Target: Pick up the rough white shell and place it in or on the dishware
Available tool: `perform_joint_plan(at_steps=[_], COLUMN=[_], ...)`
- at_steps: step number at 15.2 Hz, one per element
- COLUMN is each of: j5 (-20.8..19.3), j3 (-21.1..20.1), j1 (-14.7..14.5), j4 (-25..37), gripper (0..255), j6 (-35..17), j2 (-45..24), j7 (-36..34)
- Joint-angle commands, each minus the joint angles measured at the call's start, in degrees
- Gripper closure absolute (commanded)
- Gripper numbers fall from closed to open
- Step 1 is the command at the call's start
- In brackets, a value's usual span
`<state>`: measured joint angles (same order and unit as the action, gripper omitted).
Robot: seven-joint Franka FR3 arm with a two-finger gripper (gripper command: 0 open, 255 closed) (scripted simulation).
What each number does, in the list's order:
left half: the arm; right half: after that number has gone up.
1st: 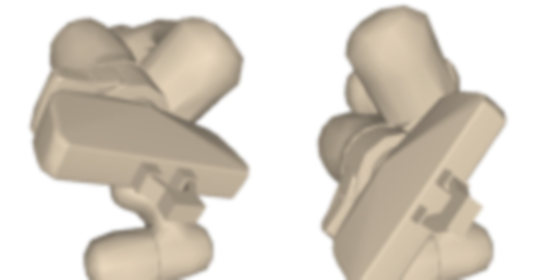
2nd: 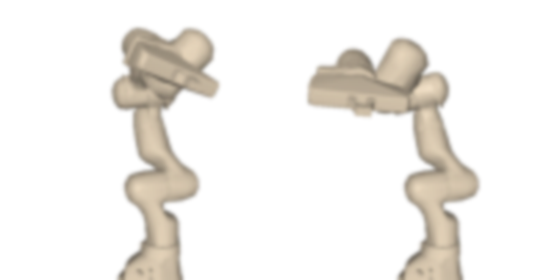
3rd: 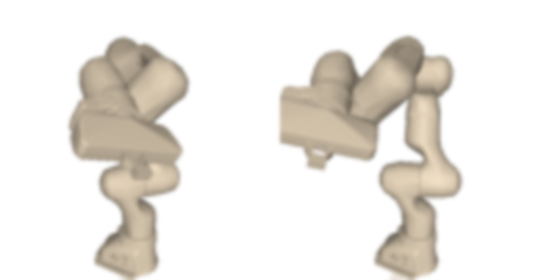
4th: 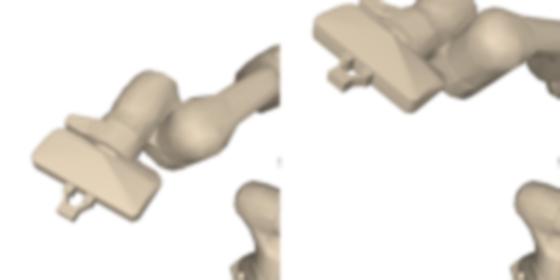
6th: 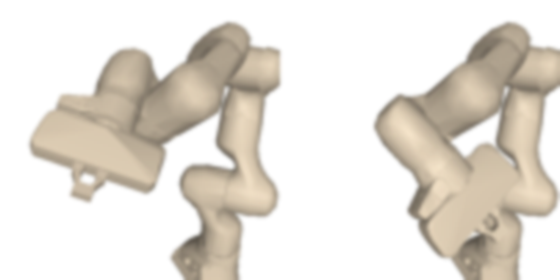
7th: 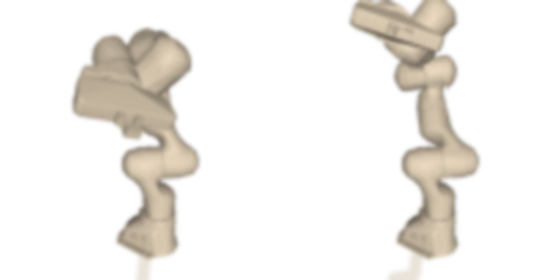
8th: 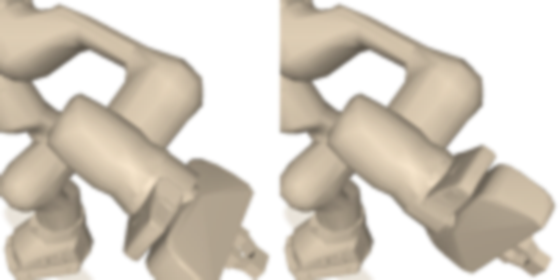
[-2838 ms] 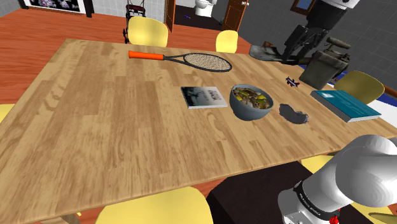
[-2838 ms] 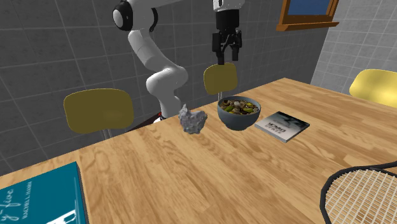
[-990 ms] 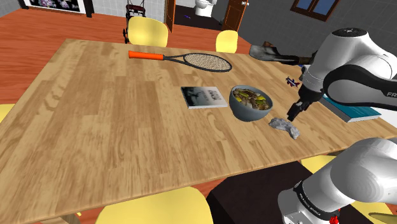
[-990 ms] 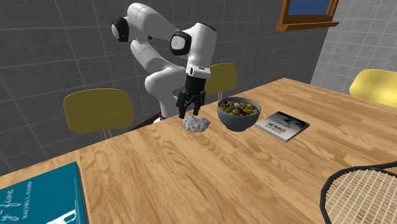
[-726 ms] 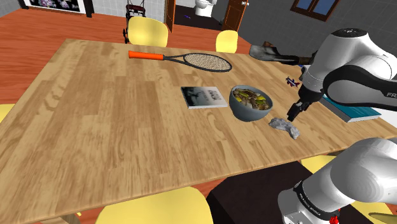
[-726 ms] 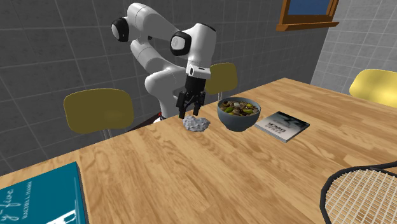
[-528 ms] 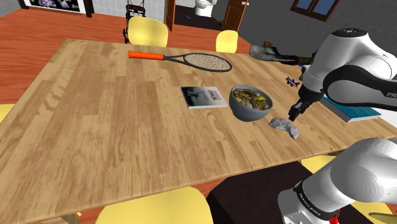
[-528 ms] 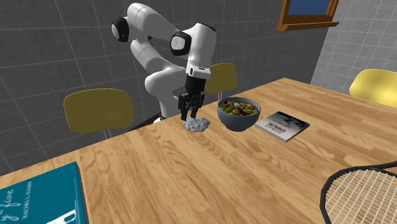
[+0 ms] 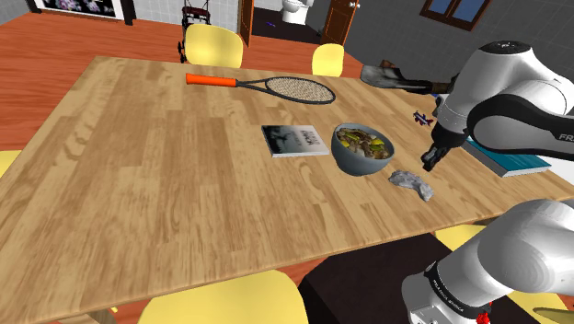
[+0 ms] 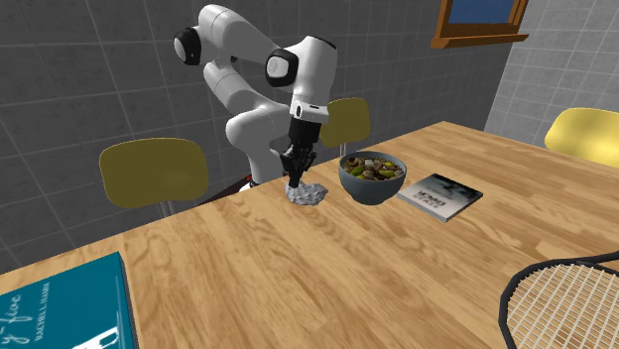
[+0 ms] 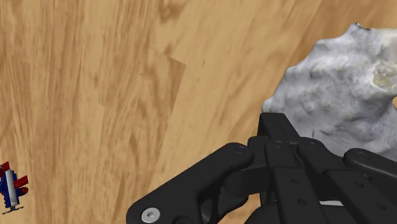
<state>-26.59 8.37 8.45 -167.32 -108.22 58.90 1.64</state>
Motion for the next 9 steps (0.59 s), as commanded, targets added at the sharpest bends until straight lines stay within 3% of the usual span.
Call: perform_joint_plan(at_steps=[1, 2, 5, 9], j5=[0.00, 0.00, 14.44, 14.33], j3=[0.00, 0.00, 17.24, 18.66], j1=[0.00, 0.00, 3.59, 3.98], j4=[0.00, 0.00, 3.56, 1.40], gripper=[255, 0, 0, 0], j6=[0.00, 0.00, 8.14, 6.29], j2=[0.00, 0.00, 2.49, 2.54], j7=[0.00, 0.00, 4.76, 4.74])
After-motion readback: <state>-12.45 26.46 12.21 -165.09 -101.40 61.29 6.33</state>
